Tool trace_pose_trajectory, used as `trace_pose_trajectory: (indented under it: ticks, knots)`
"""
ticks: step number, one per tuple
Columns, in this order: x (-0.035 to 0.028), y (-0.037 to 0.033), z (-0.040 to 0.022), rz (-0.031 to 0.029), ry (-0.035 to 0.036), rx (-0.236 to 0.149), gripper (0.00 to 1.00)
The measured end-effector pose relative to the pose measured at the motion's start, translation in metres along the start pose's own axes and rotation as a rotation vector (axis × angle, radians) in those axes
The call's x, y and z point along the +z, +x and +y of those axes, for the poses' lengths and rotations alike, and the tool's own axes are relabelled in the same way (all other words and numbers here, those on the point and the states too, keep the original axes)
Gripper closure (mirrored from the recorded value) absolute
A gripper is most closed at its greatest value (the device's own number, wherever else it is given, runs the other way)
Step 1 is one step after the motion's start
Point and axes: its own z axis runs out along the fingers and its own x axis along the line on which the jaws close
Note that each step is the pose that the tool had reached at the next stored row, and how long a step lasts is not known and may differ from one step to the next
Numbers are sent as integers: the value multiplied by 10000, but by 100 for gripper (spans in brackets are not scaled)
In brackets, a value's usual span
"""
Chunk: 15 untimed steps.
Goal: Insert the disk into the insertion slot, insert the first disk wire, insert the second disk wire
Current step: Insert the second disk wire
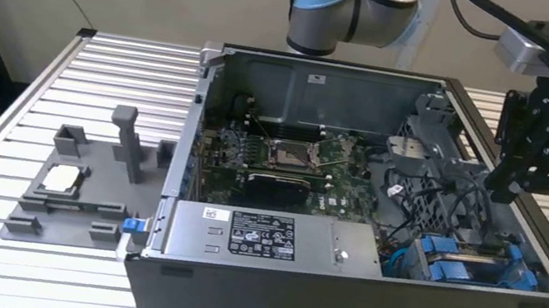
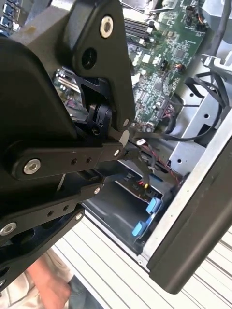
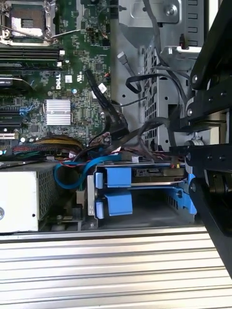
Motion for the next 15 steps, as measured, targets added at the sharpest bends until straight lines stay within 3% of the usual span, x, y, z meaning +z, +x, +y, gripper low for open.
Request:
trace_pose_trajectory:
  ticks: [6,15]
  knots:
    - [-9,3,116,-3,58,1,74]
    - [-62,7,281,-11,337,4,74]
